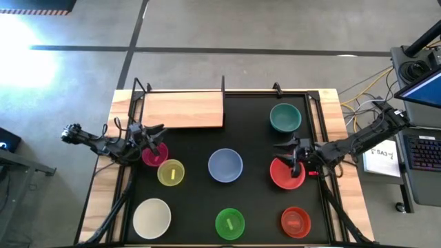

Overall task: Place and stack bowls onto a shelf
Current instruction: Put the dark green bowl on the shelf

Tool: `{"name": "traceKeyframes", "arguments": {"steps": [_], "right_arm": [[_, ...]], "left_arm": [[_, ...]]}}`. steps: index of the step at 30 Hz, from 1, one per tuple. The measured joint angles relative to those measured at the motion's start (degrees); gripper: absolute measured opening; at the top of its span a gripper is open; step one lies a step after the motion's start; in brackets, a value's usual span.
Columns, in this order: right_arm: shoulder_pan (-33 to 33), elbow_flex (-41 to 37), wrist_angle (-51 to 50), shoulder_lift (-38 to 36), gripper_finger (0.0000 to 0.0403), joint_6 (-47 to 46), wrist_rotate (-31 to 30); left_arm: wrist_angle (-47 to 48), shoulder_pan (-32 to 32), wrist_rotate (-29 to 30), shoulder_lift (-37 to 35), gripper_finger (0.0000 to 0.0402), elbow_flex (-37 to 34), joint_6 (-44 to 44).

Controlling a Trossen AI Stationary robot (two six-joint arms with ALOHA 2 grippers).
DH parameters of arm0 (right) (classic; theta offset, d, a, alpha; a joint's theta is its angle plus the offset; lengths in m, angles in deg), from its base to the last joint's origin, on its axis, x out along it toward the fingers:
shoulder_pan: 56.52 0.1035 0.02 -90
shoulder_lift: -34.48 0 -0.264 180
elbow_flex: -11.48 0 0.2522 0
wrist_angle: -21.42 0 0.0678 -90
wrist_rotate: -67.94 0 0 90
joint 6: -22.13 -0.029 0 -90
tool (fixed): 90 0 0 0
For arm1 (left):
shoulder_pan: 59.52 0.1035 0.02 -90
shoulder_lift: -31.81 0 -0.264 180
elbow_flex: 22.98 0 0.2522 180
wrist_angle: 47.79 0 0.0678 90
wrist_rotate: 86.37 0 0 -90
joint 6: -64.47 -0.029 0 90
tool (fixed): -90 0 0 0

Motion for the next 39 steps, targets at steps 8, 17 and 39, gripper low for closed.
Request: {"name": "traceKeyframes", "arguments": {"steps": [8,17,39], "right_arm": [[-1.2,0.0,6.9,0.0,0.0196,2.7,-0.1],[-9.6,2.6,6.6,0.0,0.0196,5.1,0.0],[-28.1,45.0,-89.1,9.4,0.0196,-37.7,3.8]], "left_arm": [[0.0,0.0,0.0,0.0,0.0150,0.0,0.0],[0.0,0.0,0.0,0.0,0.0150,0.0,0.0],[0.0,0.0,0.0,0.0,0.0150,0.0,0.0]]}}
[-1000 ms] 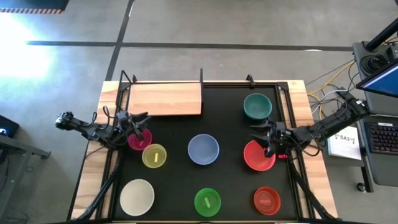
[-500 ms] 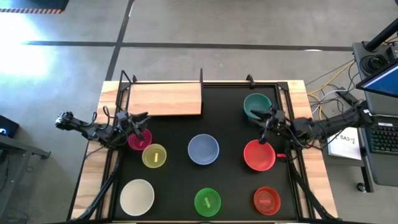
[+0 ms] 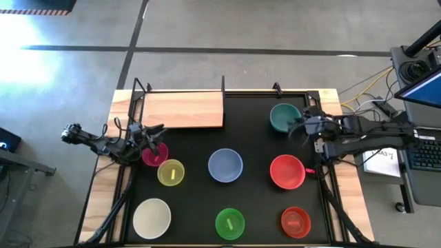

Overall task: Place and stack bowls onto a shelf
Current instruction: Put the dark green bowl on the shelf

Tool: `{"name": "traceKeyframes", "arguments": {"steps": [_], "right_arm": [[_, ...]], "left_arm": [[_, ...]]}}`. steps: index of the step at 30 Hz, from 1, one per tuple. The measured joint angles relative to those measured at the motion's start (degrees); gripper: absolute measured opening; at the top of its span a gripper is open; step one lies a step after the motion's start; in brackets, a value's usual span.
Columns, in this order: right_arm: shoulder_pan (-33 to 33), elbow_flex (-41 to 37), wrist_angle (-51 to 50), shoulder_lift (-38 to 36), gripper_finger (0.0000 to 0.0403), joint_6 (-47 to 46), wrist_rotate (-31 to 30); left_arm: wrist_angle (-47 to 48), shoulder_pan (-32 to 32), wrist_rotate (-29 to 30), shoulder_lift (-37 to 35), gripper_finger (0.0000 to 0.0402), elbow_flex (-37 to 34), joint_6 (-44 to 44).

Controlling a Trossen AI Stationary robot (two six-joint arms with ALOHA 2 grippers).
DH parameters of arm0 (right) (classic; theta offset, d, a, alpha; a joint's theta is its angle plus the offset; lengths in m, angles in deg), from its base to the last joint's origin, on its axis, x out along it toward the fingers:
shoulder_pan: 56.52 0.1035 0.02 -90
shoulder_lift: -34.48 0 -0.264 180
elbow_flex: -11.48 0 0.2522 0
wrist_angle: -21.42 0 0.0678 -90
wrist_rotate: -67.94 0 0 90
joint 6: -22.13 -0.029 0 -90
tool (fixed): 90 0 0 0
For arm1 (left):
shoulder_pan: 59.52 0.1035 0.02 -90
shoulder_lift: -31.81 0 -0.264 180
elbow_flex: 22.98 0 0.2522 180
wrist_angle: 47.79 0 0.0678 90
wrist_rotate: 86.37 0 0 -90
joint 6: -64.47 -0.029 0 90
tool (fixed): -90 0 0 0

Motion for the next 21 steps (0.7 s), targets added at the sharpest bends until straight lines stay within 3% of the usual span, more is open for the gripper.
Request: {"name": "traceKeyframes", "arguments": {"steps": [8,21], "right_arm": [[-5.6,0.0,-0.1,6.5,0.0196,3.6,7.3],[-8.6,0.0,0.5,21.2,0.0196,9.3,8.8]], "left_arm": [[0.0,0.0,0.0,0.0,0.0150,0.0,0.0],[0.0,0.0,0.0,0.0,0.0150,0.0,0.0]]}}
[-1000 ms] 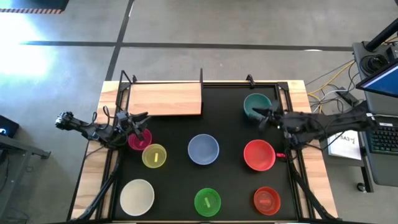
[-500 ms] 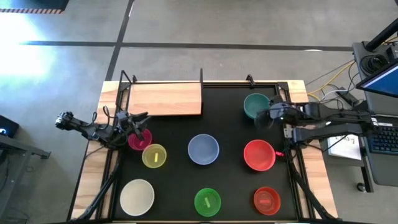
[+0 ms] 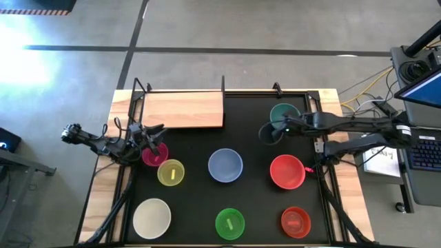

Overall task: Place and stack bowls onto a shelf
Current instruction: Put the dark green bowl on the shelf

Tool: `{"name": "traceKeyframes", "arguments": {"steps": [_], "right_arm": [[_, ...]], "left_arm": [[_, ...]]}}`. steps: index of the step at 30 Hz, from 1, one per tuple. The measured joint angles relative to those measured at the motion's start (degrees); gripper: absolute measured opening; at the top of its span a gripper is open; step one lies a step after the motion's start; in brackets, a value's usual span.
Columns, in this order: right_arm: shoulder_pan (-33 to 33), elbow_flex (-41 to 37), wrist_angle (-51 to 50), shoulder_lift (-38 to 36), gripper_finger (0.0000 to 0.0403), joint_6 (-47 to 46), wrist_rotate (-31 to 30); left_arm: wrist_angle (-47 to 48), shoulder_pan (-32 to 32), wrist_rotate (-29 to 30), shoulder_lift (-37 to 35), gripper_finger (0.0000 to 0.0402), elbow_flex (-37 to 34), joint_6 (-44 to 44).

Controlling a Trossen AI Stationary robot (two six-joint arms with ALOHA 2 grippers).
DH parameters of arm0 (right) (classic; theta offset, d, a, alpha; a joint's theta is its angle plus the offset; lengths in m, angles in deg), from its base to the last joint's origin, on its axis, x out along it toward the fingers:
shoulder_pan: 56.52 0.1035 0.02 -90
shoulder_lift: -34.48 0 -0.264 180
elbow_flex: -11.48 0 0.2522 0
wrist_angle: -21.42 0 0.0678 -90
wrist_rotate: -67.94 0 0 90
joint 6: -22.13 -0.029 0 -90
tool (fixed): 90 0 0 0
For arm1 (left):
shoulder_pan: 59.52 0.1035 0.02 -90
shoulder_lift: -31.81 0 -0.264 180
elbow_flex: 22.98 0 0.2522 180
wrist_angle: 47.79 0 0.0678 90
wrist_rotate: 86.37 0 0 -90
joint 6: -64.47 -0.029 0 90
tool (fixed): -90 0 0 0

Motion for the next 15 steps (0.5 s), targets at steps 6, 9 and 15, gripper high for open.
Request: {"name": "traceKeyframes", "arguments": {"steps": [6,9,15], "right_arm": [[-0.1,0.0,2.4,7.1,0.0196,3.5,1.0],[-1.1,0.0,3.5,10.4,0.0196,5.7,1.0],[-4.1,-0.1,4.8,15.5,0.0196,8.9,1.0]], "left_arm": [[0.0,0.0,0.0,0.0,0.0150,0.0,0.0],[0.0,0.0,0.0,0.0,0.0150,0.0,0.0],[0.0,0.0,0.0,0.0,0.0150,0.0,0.0]]}}
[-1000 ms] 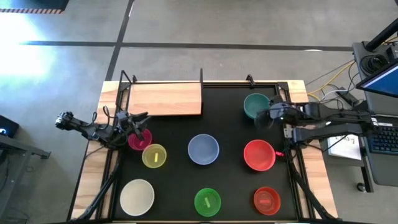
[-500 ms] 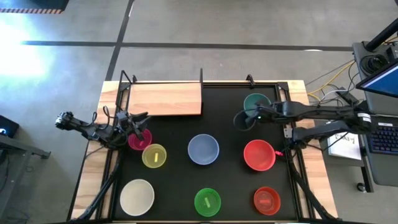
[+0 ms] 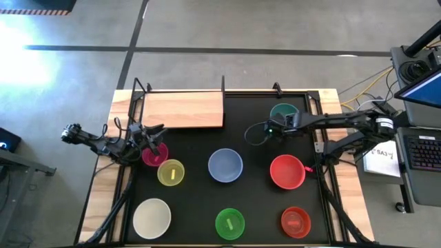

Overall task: Place and stack bowls onto a shelf
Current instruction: Put the dark green bowl on the shelf

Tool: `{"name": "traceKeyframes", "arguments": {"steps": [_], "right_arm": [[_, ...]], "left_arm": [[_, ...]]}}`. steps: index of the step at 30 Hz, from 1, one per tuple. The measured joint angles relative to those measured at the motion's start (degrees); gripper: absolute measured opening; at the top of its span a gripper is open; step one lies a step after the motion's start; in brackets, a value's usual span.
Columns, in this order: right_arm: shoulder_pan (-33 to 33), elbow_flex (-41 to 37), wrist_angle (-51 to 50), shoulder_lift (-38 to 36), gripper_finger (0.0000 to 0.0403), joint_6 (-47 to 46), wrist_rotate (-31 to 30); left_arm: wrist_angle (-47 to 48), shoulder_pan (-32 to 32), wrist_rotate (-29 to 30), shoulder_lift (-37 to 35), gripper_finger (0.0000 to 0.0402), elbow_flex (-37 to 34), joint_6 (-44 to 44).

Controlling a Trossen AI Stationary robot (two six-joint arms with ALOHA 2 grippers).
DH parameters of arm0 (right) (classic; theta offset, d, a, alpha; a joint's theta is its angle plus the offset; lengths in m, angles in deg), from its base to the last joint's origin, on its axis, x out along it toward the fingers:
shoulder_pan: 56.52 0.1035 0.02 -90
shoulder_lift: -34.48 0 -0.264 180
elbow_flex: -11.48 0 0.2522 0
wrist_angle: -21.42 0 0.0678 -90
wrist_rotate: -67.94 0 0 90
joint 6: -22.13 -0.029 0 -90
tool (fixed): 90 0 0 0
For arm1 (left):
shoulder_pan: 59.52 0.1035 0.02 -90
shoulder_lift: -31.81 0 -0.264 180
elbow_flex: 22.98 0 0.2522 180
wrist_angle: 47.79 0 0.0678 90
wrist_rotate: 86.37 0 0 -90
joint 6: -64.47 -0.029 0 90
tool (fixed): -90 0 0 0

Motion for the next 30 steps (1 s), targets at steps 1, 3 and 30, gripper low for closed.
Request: {"name": "traceKeyframes", "arguments": {"steps": [1,3,30], "right_arm": [[-0.4,0.0,0.1,0.7,0.0196,0.5,0.0],[-1.0,0.0,0.7,1.7,0.0194,1.5,0.0],[-3.5,0.0,7.3,6.5,0.0009,14.2,5.4]], "left_arm": [[0.0,0.0,0.0,0.0,0.0150,0.0,0.0],[0.0,0.0,0.0,0.0,0.0150,0.0,0.0],[0.0,0.0,0.0,0.0,0.0150,0.0,0.0]]}}
